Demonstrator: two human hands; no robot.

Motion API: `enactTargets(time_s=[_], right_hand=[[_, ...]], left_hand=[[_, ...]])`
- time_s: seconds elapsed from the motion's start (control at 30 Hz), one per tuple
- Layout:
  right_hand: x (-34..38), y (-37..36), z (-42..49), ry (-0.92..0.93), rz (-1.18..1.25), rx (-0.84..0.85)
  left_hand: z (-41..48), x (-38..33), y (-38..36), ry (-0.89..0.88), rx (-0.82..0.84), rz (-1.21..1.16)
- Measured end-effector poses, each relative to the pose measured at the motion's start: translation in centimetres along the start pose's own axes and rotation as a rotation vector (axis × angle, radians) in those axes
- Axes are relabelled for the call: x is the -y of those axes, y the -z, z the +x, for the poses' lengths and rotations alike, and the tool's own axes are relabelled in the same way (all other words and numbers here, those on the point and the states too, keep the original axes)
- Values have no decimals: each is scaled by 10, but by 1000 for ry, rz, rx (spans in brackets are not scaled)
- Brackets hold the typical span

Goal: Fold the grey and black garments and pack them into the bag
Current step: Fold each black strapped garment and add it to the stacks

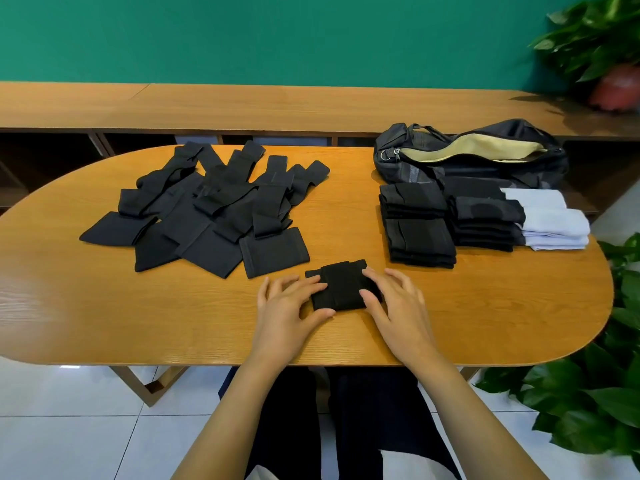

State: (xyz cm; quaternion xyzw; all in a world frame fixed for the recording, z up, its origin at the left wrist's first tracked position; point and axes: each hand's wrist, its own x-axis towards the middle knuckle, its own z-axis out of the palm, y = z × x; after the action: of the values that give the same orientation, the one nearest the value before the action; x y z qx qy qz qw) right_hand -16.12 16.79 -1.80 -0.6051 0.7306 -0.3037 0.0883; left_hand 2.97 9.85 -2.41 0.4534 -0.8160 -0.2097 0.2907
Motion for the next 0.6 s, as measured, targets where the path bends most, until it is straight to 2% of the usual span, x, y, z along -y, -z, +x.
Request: enactTargets(time_s=[0.13, 0.3, 0.43, 0.6], right_hand=[[5, 1, -4, 200, -11, -38], [5, -4, -2, 418, -351, 97], [8, -1, 2, 418, -466, 167], [4, 22, 18, 272, -542, -48]], left_hand=[[0, -3, 1, 46, -79, 4], [0, -1, -2, 56, -86, 6], [2, 1, -2, 113, -141, -12], [3, -1, 1, 185, -131, -96]])
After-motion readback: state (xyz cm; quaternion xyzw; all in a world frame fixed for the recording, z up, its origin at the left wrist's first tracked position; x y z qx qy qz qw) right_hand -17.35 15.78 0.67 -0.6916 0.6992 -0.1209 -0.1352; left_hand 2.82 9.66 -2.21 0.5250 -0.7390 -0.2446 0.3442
